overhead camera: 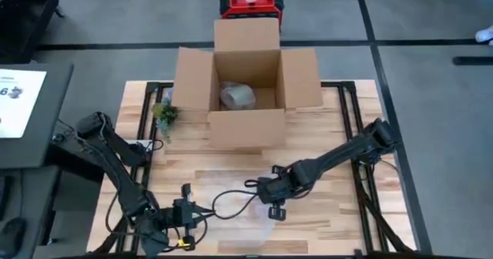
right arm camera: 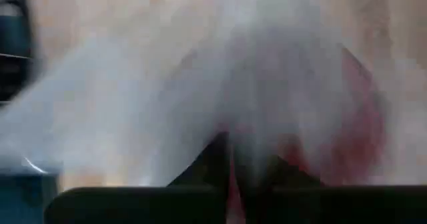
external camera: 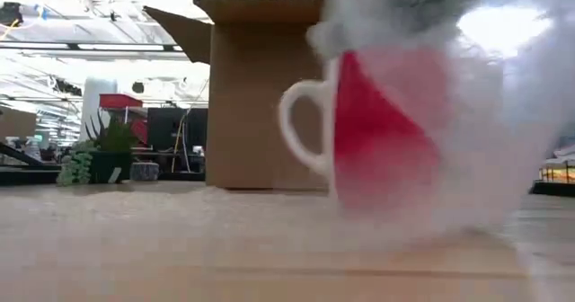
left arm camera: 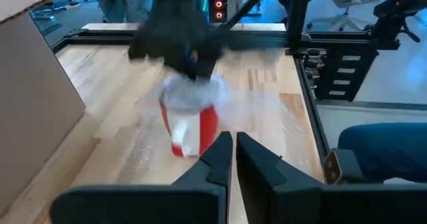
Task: Wrap mug
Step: Pack the red mug with the bubble wrap
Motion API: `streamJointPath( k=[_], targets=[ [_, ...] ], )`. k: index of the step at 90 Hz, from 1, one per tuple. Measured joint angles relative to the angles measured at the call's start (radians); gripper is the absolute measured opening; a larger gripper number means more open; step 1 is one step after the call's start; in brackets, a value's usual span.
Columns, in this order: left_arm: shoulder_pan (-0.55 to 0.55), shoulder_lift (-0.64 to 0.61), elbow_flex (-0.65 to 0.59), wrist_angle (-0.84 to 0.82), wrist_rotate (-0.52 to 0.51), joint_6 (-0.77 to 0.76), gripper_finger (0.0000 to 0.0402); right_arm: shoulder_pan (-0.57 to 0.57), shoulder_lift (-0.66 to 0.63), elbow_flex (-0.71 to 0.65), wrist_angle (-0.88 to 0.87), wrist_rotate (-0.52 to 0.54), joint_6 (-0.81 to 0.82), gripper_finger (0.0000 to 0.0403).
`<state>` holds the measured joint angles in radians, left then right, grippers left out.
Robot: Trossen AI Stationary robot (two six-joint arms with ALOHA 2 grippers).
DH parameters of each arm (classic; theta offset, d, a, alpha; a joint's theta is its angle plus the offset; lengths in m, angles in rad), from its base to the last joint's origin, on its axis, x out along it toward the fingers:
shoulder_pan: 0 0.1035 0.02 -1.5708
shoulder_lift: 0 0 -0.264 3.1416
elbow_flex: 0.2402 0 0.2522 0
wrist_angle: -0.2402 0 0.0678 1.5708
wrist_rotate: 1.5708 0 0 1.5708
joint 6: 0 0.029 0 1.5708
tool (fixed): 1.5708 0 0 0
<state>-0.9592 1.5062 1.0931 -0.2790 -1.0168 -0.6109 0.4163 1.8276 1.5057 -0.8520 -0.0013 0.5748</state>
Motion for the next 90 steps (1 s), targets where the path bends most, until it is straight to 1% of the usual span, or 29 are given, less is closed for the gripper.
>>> streamJointPath(
  k=[7, 12, 23, 28, 36, 47, 52, 57, 67, 82, 90],
  targets=[
    [-0.001, 0.0, 0.0, 0.0, 0.003, 0.0, 0.0001, 0.016, -0.012, 0.066, -0.09, 0.003, 0.014, 0.0011],
    [-0.001, 0.0, 0.0, 0.0, 0.008, -0.001, 0.0001, 0.033, -0.015, 0.103, -0.108, 0.038, 0.002, 0.0011],
    [-0.001, 0.0, 0.0, -0.001, 0.01, 0.0, 0.0001, 0.065, -0.026, 0.156, -0.028, 0.193, -0.067, 0.0011],
    [0.0, 0.0, 0.0, -0.001, 0.01, 0.0, 0.0001, 0.064, -0.027, 0.159, 0.012, 0.221, -0.079, 0.001],
    [-0.001, 0.0, 0.0, -0.002, 0.01, 0.0, 0.0001, 0.044, 0.007, 0.148, 0.023, 0.214, -0.086, 0.001],
    [-0.002, 0.001, 0.0, -0.004, 0.01, -0.007, 0.0001, 0.016, 0.071, 0.106, -0.039, 0.206, -0.07, 0.001],
    [-0.002, 0.001, 0.0, -0.012, 0.009, 0.001, 0.0001, 0.005, 0.093, 0.086, -0.016, 0.171, -0.065, 0.001],
    [-0.002, 0.001, 0.0, -0.02, 0.01, 0.001, 0.0001, -0.001, 0.118, 0.068, -0.031, 0.141, -0.053, 0.001],
    [-0.002, 0.001, 0.0, -0.023, 0.01, -0.032, 0.0001, -0.005, 0.176, 0.051, -0.027, 0.127, -0.051, 0.001],
    [-0.002, 0.001, 0.0, -0.023, 0.01, -0.035, 0.0001, -0.006, 0.185, 0.045, -0.031, 0.105, -0.05, 0.001],
    [-0.002, 0.001, 0.0, -0.023, 0.01, -0.031, 0.0001, 0.002, 0.15, 0.039, -0.05, 0.105, -0.048, 0.001]
  ],
)
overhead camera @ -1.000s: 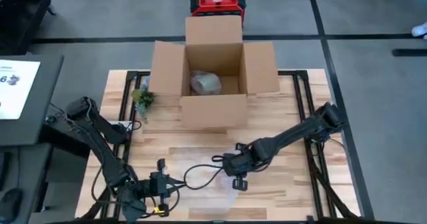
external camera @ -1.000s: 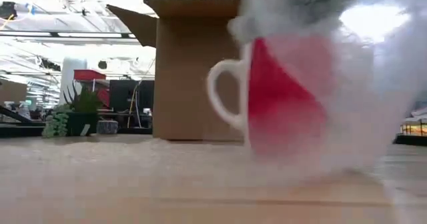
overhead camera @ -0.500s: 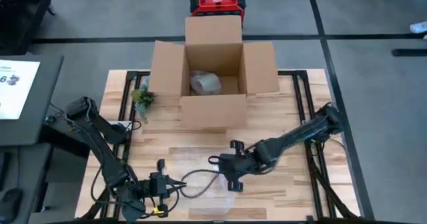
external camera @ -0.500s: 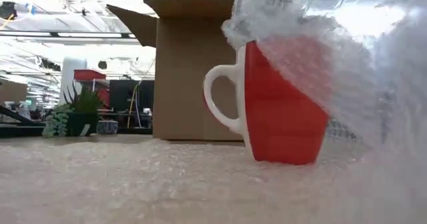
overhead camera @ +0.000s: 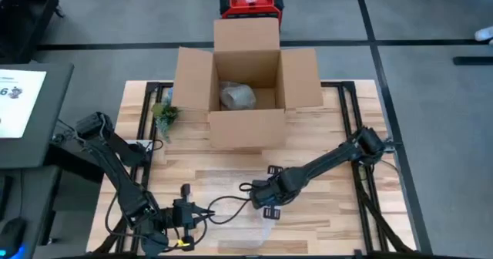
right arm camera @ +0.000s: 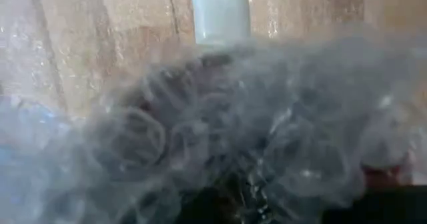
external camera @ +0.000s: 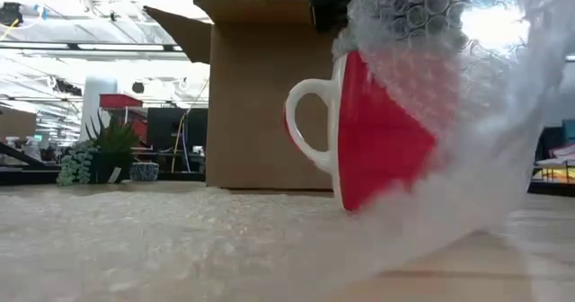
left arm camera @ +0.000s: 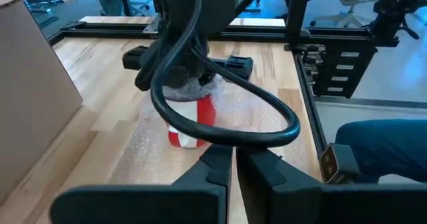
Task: Wrap mug
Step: Pack the red mug with the bubble wrap
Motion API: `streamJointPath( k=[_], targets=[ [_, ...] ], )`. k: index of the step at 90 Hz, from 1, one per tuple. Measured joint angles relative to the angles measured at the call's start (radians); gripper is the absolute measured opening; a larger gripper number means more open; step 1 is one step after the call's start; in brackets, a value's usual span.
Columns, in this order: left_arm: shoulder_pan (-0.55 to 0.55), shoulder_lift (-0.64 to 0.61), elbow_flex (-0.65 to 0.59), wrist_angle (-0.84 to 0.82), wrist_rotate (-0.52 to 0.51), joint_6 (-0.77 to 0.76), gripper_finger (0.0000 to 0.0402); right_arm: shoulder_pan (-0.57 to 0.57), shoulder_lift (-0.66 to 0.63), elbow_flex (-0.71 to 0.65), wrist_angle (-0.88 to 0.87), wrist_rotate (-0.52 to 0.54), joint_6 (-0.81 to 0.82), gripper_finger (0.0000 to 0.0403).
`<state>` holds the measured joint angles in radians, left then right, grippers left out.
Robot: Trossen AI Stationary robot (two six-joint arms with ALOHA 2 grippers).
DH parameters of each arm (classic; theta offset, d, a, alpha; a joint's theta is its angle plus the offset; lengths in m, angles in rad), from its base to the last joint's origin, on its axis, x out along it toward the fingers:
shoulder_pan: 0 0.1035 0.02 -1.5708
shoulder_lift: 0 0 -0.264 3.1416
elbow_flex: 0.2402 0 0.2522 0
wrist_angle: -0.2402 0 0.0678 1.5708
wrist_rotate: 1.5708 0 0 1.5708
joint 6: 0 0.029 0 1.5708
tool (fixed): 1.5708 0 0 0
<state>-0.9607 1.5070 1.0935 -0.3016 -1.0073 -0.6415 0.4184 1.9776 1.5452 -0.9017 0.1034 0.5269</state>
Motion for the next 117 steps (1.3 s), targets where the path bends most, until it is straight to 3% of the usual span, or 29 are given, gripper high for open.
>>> streamJointPath(
  k=[18, 33, 82, 117],
  targets=[
    [0.0, 0.0, 0.0, 0.0, 0.0, 0.001, 0.0001, 0.038, -0.161, 0.003, 0.021, 0.006, 0.038, 0.001],
    [0.0, 0.0, 0.0, 0.0, -0.001, 0.001, 0.0001, 0.069, -0.198, 0.003, 0.069, 0.029, 0.052, 0.001],
    [0.003, 0.0, 0.001, 0.0, 0.006, 0.002, 0.0001, 0.04, -0.119, 0.004, 0.146, 0.073, -0.004, 0.001],
    [0.009, 0.0, 0.001, 0.0, 0.008, 0.002, 0.0001, -0.014, 0.06, 0.008, 0.019, 0.044, 0.006, 0.001]
  ],
)
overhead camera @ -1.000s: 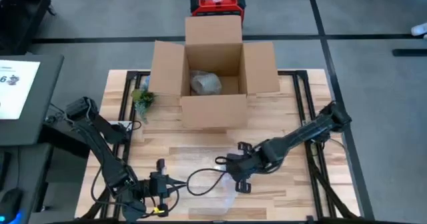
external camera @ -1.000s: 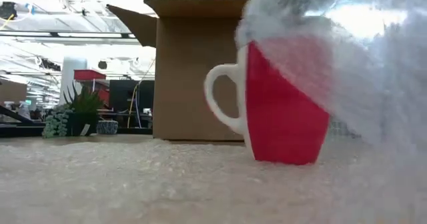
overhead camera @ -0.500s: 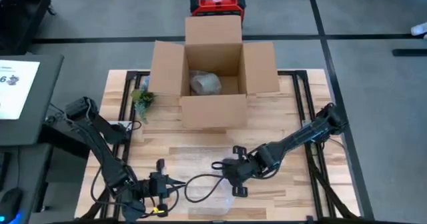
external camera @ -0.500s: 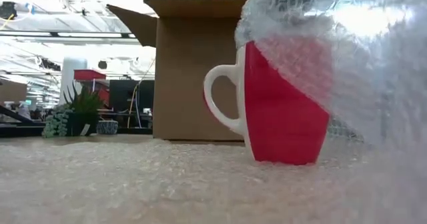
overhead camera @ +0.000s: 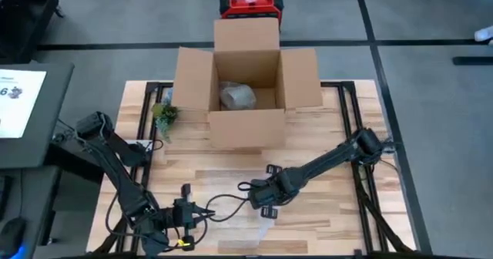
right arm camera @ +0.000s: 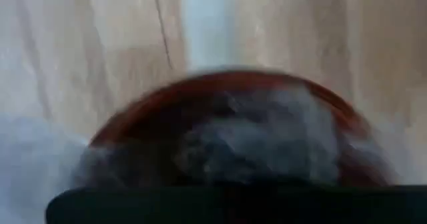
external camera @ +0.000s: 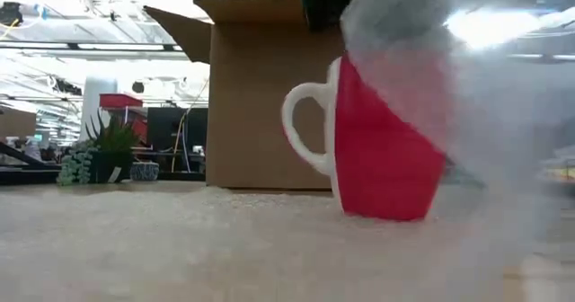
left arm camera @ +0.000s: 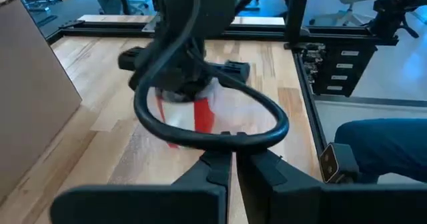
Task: Wrap mug
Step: Pack the red mug with the bubble wrap
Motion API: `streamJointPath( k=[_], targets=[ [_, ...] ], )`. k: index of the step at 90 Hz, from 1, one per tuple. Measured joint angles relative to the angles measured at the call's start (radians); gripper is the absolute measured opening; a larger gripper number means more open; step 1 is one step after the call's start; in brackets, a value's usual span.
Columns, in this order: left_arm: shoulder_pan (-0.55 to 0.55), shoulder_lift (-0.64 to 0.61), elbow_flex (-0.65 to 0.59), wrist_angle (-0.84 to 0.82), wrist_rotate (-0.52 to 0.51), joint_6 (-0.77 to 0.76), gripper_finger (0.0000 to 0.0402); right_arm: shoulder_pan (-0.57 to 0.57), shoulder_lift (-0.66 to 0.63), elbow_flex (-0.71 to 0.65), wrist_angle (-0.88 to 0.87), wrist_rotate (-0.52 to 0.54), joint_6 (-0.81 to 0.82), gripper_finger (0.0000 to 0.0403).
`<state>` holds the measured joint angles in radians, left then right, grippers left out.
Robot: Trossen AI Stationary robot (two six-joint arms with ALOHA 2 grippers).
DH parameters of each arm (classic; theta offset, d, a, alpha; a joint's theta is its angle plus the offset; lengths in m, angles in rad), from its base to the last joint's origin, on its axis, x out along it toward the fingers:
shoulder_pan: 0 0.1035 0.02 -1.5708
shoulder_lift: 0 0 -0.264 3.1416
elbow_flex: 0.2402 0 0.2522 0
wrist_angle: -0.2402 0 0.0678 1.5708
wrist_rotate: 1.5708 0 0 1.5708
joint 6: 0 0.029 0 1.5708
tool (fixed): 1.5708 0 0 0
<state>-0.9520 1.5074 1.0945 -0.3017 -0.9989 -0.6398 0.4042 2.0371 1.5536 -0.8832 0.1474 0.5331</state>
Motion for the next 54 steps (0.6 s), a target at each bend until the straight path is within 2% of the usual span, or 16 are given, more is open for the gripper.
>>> streamJointPath(
  k=[16, 27, 38, 54],
  targets=[
    [0.002, 0.0, 0.0, 0.0, 0.0, 0.0, 0.0001, 0.016, -0.032, -0.007, -0.004, 0.003, 0.0, 0.001],
    [0.002, 0.0, 0.0, 0.0, -0.001, 0.0, 0.0001, 0.029, -0.13, -0.007, -0.004, 0.02, 0.009, 0.001],
    [0.002, 0.0, 0.0, 0.001, -0.001, 0.0, 0.0001, 0.052, -0.217, -0.005, 0.02, 0.08, 0.026, 0.001],
    [0.002, 0.0, 0.0, 0.001, -0.001, 0.0, 0.0001, 0.068, -0.224, -0.005, 0.058, 0.08, 0.019, 0.001]
  ],
)
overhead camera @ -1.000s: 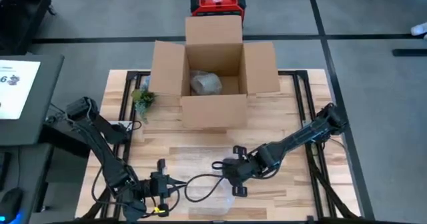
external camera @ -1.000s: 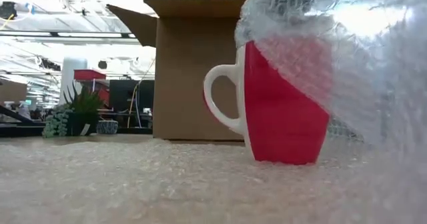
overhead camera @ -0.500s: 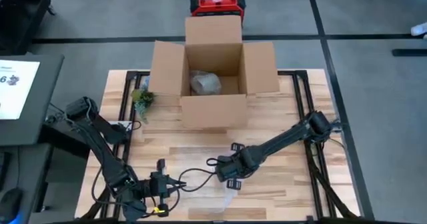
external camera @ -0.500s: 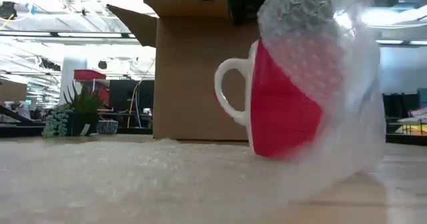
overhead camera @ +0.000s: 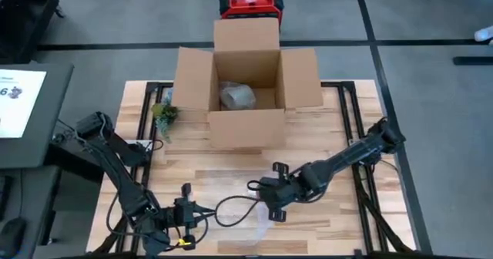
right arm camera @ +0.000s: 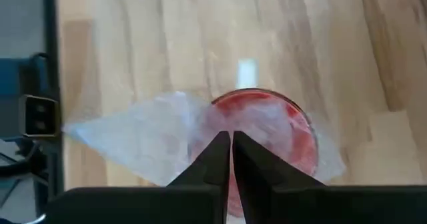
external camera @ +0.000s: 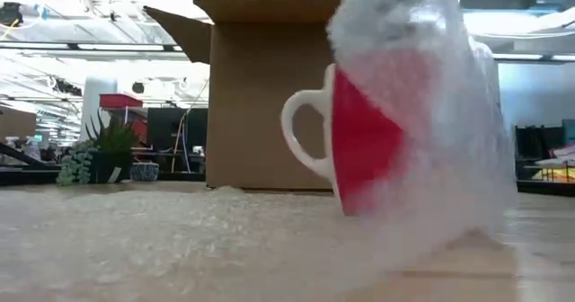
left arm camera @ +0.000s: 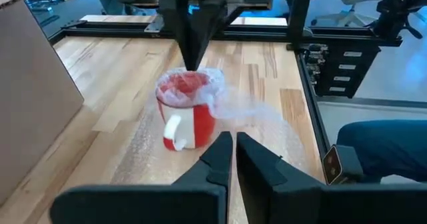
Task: Wrap mug
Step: Pack the red mug with the bubble wrap
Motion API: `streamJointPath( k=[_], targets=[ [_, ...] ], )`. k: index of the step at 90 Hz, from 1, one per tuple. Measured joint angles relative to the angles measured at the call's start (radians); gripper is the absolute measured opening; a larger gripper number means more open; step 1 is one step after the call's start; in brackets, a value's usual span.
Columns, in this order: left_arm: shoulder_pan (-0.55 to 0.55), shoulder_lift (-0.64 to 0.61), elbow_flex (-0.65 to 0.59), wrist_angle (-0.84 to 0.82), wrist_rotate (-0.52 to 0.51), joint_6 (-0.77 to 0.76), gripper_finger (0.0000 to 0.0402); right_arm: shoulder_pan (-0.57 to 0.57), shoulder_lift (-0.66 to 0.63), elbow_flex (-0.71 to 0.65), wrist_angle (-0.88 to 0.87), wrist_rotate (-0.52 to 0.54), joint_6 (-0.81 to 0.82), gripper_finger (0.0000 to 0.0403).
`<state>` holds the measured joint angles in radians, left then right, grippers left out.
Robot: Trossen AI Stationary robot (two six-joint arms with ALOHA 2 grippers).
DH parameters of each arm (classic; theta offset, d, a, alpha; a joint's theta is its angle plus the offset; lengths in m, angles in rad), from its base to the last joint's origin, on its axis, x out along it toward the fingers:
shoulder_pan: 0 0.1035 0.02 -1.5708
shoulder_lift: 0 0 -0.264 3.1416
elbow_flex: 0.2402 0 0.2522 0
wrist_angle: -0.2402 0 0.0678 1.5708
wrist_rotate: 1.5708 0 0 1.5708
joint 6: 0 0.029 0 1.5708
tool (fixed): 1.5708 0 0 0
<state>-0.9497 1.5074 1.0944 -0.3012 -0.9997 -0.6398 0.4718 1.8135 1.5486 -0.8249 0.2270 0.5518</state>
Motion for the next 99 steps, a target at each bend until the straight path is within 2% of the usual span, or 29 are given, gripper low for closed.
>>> streamJointPath(
  k=[32, 45, 62, 73, 86, 99],
  targets=[
    [0.0, 0.0, 0.0, 0.0, 0.0, 0.0, 0.0001, -0.051, 0.218, 0.005, -0.018, -0.126, -0.029, 0.001],
    [0.0, 0.0, 0.0, 0.0, 0.0, 0.0, 0.0001, -0.064, 0.197, 0.0, -0.042, -0.139, -0.037, 0.001],
    [0.001, 0.0, 0.0, 0.0, 0.0, 0.0, 0.0001, -0.047, 0.059, 0.012, -0.046, -0.136, -0.023, 0.001],
    [0.001, 0.0, 0.0, 0.0, 0.0, 0.0, 0.0001, -0.029, 0.009, 0.012, -0.051, -0.091, 0.016, 0.001],
    [0.001, 0.0, 0.0, 0.0, 0.0, 0.0, 0.0001, -0.038, 0.031, 0.004, -0.042, -0.077, 0.023, 0.001],
    [0.001, 0.0, 0.0, 0.0, 0.0, 0.0, 0.0001, -0.059, 0.132, -0.04, -0.002, -0.076, 0.019, 0.001]
  ],
)
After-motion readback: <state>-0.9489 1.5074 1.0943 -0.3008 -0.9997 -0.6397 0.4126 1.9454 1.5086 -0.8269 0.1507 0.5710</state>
